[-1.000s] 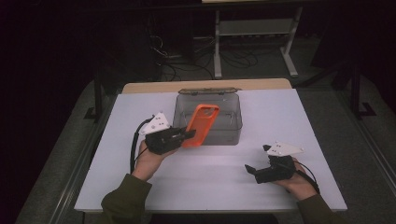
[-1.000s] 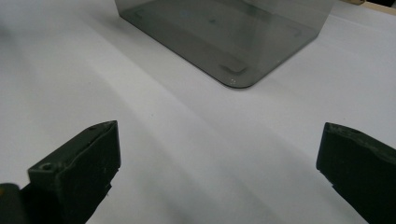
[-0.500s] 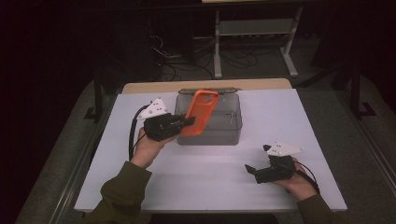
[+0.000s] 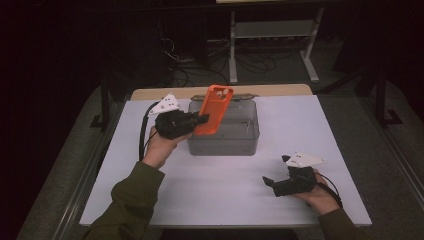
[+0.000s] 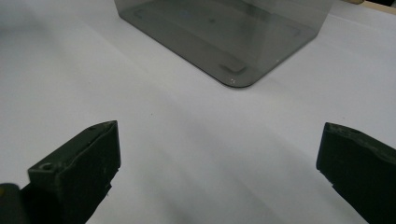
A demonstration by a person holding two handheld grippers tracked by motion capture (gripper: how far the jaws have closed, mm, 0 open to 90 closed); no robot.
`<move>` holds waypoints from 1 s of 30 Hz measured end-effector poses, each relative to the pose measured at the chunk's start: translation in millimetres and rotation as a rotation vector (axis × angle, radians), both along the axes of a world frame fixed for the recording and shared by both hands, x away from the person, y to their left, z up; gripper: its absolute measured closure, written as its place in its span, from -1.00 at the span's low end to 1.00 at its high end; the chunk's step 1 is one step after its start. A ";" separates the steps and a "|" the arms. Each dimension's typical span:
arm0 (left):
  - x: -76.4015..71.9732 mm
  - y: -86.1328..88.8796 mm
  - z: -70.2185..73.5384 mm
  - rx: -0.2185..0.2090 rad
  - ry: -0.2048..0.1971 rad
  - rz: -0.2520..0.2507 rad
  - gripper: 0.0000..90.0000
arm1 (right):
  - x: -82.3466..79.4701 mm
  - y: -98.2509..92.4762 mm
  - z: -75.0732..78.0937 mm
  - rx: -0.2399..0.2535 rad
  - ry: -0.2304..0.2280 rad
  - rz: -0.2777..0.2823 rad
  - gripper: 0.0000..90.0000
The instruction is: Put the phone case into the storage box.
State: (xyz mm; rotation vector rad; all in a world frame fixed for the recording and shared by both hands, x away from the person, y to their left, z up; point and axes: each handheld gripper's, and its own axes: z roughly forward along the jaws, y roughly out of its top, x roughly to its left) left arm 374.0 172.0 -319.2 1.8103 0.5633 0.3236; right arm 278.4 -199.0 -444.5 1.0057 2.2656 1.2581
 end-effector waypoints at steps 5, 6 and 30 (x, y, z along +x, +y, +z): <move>8.1 -1.2 0.8 -0.006 0.011 0.010 0.77 | -0.3 -0.5 0.3 0.004 0.004 -0.003 -1.00; 9.6 -1.3 0.8 -0.005 0.013 0.012 0.77 | -0.3 -0.5 0.4 0.005 0.004 -0.003 -1.00; 39.4 -8.9 2.0 0.131 0.163 0.080 0.77 | -0.5 -0.5 0.8 0.010 0.001 -0.001 -1.00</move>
